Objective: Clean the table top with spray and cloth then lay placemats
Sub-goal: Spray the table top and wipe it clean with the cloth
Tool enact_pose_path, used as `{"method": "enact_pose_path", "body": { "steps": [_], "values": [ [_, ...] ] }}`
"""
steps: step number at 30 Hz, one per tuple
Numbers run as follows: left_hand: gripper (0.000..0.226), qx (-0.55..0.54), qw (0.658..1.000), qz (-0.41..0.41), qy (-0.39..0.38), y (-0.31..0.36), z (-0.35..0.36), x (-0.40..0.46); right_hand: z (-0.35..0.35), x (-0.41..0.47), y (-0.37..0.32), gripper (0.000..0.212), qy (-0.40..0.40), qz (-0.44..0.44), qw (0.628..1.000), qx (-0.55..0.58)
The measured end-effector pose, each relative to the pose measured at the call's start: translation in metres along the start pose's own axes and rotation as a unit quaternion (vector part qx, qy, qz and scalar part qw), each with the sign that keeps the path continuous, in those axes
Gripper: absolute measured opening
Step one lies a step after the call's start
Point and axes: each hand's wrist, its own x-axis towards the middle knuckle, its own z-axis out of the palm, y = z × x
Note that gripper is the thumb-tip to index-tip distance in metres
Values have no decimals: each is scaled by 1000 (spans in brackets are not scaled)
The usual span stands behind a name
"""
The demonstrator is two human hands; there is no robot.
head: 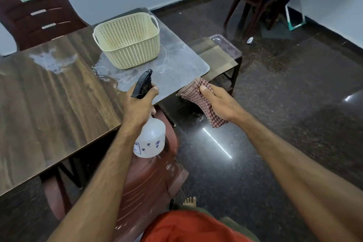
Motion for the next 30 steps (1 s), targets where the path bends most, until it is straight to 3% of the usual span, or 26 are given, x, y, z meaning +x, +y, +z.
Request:
{"method": "enact_pose_path", "body": {
  "steps": [16, 21, 30],
  "values": [
    [13, -3, 984, -17, 176, 8, 74, 13, -77, 116, 30, 30, -160, -74, 984, -20],
    [5, -19, 978, -24, 206, 9, 90, 12, -90, 139, 28, 37, -195, -97, 975, -32],
    [17, -27, 969, -20, 243, 4, 84, 46, -79, 195, 22, 31, -217, -101, 971, -26]
  ]
}}
